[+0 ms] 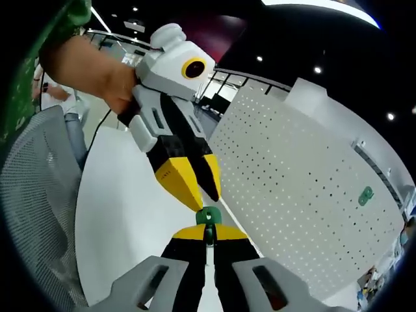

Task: Insert the hook assembly into the mounting plate slot until the hook locks in place.

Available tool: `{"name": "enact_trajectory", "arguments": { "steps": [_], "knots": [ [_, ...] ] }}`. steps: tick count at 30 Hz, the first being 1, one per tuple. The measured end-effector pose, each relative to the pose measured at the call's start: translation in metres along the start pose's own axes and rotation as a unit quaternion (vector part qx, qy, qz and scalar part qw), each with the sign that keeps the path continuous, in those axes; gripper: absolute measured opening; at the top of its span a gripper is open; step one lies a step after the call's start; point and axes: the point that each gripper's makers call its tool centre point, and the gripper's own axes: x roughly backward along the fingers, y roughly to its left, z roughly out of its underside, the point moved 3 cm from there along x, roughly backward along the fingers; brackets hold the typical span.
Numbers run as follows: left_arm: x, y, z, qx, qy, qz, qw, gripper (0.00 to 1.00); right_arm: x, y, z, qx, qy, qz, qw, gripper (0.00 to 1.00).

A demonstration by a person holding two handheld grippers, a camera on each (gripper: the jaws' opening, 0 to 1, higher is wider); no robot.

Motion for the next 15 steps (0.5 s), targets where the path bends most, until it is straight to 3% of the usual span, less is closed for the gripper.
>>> {"name": "enact_trajectory", "arguments": {
  "steps": [7,15],
  "knots": [
    [0.002,0.002,0.000,-0.015,-0.010,-0.016,0.9997,0.21,0.001,-0.007,-0.001,-0.056,-0.013,0.005,0.9983,0.01],
    [0.002,0.001,-0.005,-0.023,-0.024,-0.029,0.9990,0.24,0.003,-0.017,-0.002,-0.142,-0.034,0.016,0.9892,0.01]
  ]
}}
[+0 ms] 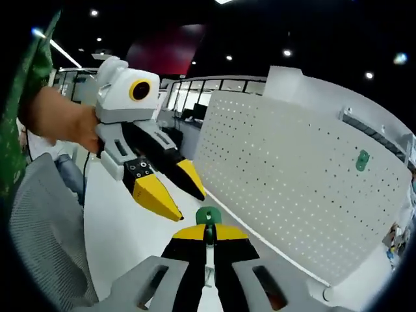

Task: Insert the hook assembly into the mounting plate slot until the hook locks in place.

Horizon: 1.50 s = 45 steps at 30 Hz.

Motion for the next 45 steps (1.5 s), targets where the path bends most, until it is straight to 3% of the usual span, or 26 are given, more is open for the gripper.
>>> {"name": "enact_trajectory", "arguments": {
  "steps": [9,13,23,35,43,45],
  "knots": [
    [0.001,0.001,-0.003,0.006,-0.012,-0.014,0.9998,0.29,0.004,-0.010,0.000,-0.075,-0.016,0.015,0.9970,0.01],
    [0.003,0.000,-0.004,0.018,-0.020,-0.011,0.9996,0.30,0.005,-0.013,-0.001,-0.088,-0.020,0.021,0.9957,0.01],
    [0.005,-0.002,-0.009,0.048,-0.042,-0.002,0.9980,0.45,0.005,-0.014,-0.003,-0.091,-0.021,0.026,0.9953,0.01],
    [0.010,-0.017,-0.012,0.081,-0.058,0.031,0.9946,0.75,0.008,-0.020,-0.004,-0.098,-0.025,0.035,0.9942,0.01],
    [0.011,-0.023,-0.013,0.103,-0.061,0.032,0.9922,1.00,0.008,-0.022,-0.006,-0.103,-0.028,0.045,0.9933,0.01],
    [0.012,-0.024,-0.014,0.107,-0.064,0.031,0.9917,1.00,0.009,-0.023,-0.007,-0.104,-0.030,0.048,0.9930,0.01]
  ]
}}
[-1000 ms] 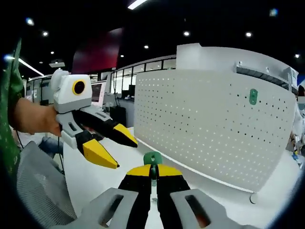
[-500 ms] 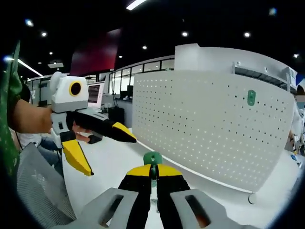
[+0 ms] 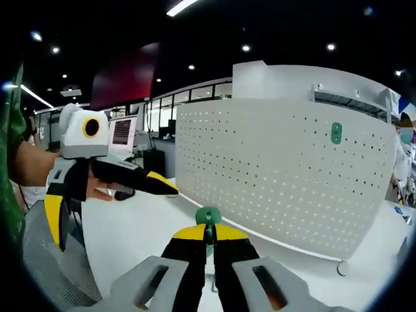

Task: Insert the hook assembly into the mounting plate slot until the hook locks in place.

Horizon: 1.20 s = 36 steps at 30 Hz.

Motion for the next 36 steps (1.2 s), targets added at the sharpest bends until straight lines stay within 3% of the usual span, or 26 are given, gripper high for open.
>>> {"name": "enact_trajectory", "arguments": {
  "steps": [11,36],
  "knots": [
    [0.005,-0.002,0.000,0.005,-0.003,-0.006,1.0000,1.00,-0.003,-0.004,-0.009,-0.006,-0.011,0.018,0.9998,0.01],
    [0.010,0.002,-0.007,0.004,-0.014,-0.017,0.9998,1.00,-0.009,-0.029,-0.030,-0.021,-0.039,0.098,0.9942,0.01]
  ]
}}
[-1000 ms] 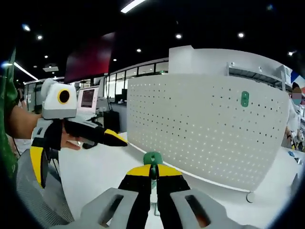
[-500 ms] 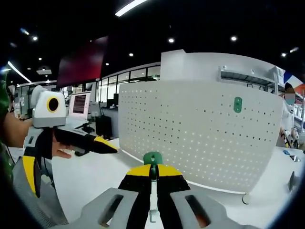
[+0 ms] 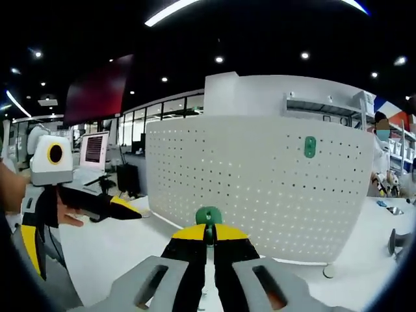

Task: Insert the hook assembly into the mounting plate slot until the hook locks in place.

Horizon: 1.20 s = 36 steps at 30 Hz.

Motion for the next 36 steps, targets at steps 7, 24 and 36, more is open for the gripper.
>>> {"name": "enact_trajectory", "arguments": {
  "steps": [7,24,36],
  "knots": [
    [0.000,0.002,-0.001,0.000,-0.002,-0.002,1.0000,1.00,-0.004,-0.007,-0.005,-0.006,-0.007,0.015,0.9998,0.01],
    [0.001,0.004,0.000,0.000,0.001,-0.002,1.0000,0.99,-0.015,-0.031,-0.025,-0.038,-0.038,0.062,0.9966,0.01],
    [0.003,0.006,0.001,0.003,0.002,-0.002,1.0000,0.98,-0.027,-0.048,-0.044,-0.048,-0.062,0.085,0.9933,0.01]
  ]
}}
